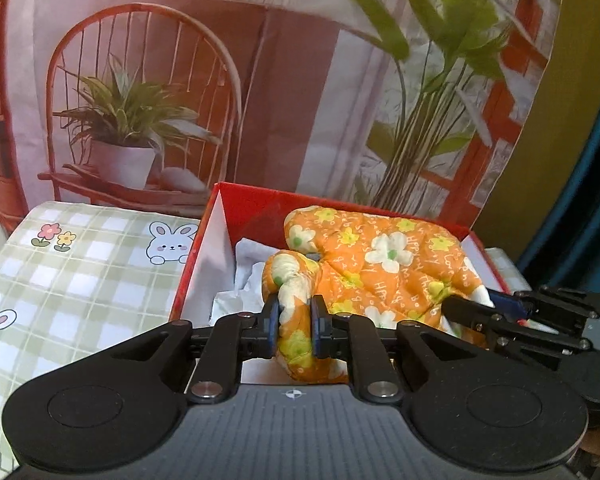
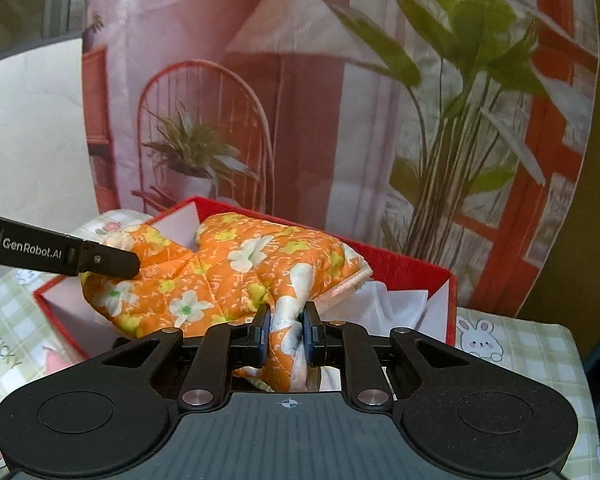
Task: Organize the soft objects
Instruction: 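Lower the orange floral pouch into the red box and open the right tool, then withdraw the right tool and reach toward the wrapped bread packet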
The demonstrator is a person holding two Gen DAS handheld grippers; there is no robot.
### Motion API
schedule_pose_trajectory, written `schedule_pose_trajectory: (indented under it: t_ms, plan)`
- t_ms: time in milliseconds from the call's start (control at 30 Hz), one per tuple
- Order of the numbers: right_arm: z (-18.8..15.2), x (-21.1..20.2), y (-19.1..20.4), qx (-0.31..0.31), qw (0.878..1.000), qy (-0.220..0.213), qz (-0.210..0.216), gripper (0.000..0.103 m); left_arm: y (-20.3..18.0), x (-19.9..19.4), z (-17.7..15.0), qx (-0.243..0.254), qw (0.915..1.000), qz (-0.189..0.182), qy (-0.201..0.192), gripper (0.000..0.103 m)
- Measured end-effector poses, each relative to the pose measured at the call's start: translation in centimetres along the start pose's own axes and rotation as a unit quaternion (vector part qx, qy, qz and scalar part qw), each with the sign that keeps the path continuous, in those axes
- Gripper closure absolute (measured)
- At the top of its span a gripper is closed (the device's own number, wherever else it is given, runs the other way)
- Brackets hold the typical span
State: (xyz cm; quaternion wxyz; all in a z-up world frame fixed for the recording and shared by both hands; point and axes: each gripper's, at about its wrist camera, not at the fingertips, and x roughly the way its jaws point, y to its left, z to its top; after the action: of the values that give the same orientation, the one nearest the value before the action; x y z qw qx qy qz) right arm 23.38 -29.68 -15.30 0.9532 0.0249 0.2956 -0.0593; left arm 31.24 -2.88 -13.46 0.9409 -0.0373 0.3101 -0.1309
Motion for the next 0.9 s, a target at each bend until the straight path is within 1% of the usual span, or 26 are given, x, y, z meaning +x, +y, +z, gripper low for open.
schedule_pose_trajectory:
  t_ms: [33,100,167,233,300,333,367,400,467,533,633,800,900]
  plan:
    - [0.0,0.3,0.0,0.001,1.0,0.003,-0.003,0.088,0.0,0.1,0.0,0.004,1.0,0.001,0.0,0.083]
    - [0.0,0.5,0.1,0.002,1.0,0.002,-0.012,0.085,-0.1,0.2,0.0,0.009,1.0,-0.001,0.003,0.073]
    - [-0.1,0.6,0.2,0.002,1.0,-0.004,-0.028,0.077,-0.1,0.1,-0.1,0.013,0.9999,-0.003,0.0,0.046]
    - [-0.1,0.4,0.1,0.006,0.999,-0.008,-0.04,0.074,0.1,-0.3,-0.2,0.011,0.9998,-0.009,-0.011,0.039]
    - [-0.3,-0.1,0.1,0.016,0.998,-0.022,-0.056,0.07,0.4,-0.6,-0.3,0.01,0.9997,-0.017,-0.013,0.037]
    - [-0.5,-0.4,0.2,0.017,0.998,-0.026,-0.059,0.066,0.5,-0.8,-0.4,0.011,0.9997,-0.018,-0.011,0.034]
    - [-0.7,-0.7,0.5,0.015,0.998,-0.032,-0.06,0.064,0.6,-1.0,-0.5,0.012,0.9997,-0.018,-0.012,0.029]
    - [-0.7,-0.9,0.6,0.01,0.998,-0.037,-0.06,0.062,0.6,-1.3,-0.6,0.016,0.9996,-0.018,-0.014,0.027]
    - [-1.1,-1.6,1.0,0.004,0.997,-0.048,-0.061,0.055,0.7,-2.2,-0.9,0.028,0.9992,-0.014,-0.024,0.019]
    - [-1.4,-2.7,1.1,0.008,0.996,-0.066,-0.052,0.051,0.9,-3.4,-1.0,0.034,0.9988,-0.013,-0.032,0.018]
    - [-2.3,-4.6,1.2,-0.003,0.996,-0.085,-0.022,0.05,1.1,-5.6,-1.2,0.046,0.9976,-0.025,-0.046,0.018]
    - [-3.8,-8.0,1.6,-0.03,0.996,-0.09,0.005,0.05,0.4,-8.3,-2.3,0.067,0.9959,-0.024,-0.055,0.018]
    - [-4.6,-10.0,1.5,-0.028,0.995,-0.092,0.012,0.05,-0.1,-9.4,-3.5,0.063,0.9958,-0.04,-0.054,0.018]
